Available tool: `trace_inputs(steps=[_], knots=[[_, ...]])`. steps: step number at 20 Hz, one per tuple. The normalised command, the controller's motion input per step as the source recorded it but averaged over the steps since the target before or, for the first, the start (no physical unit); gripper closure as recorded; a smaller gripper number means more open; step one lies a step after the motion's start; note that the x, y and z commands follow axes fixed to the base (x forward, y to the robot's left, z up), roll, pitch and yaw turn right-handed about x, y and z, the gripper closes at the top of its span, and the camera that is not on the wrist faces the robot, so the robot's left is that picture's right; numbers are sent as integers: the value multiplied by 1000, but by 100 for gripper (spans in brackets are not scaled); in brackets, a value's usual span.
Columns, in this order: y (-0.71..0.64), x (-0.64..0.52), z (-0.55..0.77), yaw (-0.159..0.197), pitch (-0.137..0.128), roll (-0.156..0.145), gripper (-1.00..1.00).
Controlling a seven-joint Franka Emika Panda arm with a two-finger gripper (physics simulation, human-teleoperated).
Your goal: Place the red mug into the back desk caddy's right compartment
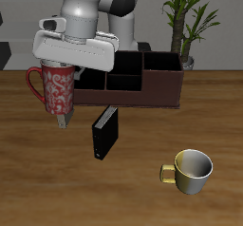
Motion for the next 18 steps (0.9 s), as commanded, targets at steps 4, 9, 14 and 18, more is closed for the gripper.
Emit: trace_inputs(steps=[4, 9, 14, 18], knots=[[171, -559, 516, 2, -28, -24, 100], [224, -539, 249, -37, 9, -15, 100], [197, -338, 36, 8, 5, 9, 100], [175, -402, 3, -33, 46, -19, 100]])
